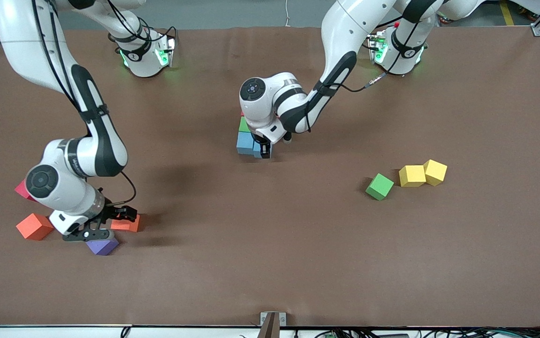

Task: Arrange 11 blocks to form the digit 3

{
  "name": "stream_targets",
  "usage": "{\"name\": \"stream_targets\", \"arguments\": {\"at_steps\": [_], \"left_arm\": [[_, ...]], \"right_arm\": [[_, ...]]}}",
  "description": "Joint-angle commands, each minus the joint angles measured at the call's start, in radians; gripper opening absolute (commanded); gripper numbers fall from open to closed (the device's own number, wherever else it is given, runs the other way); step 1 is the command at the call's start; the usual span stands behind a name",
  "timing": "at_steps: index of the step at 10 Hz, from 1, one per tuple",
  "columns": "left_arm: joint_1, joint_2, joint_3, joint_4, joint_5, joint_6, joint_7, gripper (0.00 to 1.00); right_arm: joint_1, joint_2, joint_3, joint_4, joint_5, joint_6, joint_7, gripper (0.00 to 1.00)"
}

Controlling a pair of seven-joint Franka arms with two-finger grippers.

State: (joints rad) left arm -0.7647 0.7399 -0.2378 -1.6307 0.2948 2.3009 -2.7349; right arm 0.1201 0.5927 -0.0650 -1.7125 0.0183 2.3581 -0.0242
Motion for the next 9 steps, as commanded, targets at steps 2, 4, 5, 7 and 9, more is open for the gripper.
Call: {"name": "stream_targets", "arguments": {"at_steps": [2, 4, 5, 7, 9], "left_arm": [[-0.027, -0.001, 0.005, -0.040, 0.024, 0.012, -0.109, 0.00], [-0.028, -0.001, 0.005, -0.046, 0.026, 0.012, -0.108, 0.00], [-0.028, -0.001, 0.005, -0.047, 0.026, 0.012, -0.104, 0.05], [-0.028, -0.004, 0.005, -0.051, 0.024, 0.008, -0.103, 1.00], [-0.024, -0.019, 0.003, -0.052, 0.024, -0.003, -0.104, 1.00]], "right_arm": [[-0.004, 0.009, -0.016, -0.006, 0.017, 0.006, -0.085, 1.00], [-0.007, 0.022, -0.016, -0.006, 0.022, 0.009, -0.085, 1.00], [-0.011, 0.033, -0.016, -0.006, 0.022, 0.010, -0.085, 1.00], [-0.014, 0.048, -0.016, -0.007, 0.023, 0.021, -0.085, 1.00], [-0.016, 0.062, -0.016, -0.009, 0.022, 0.024, -0.085, 1.00]]}}
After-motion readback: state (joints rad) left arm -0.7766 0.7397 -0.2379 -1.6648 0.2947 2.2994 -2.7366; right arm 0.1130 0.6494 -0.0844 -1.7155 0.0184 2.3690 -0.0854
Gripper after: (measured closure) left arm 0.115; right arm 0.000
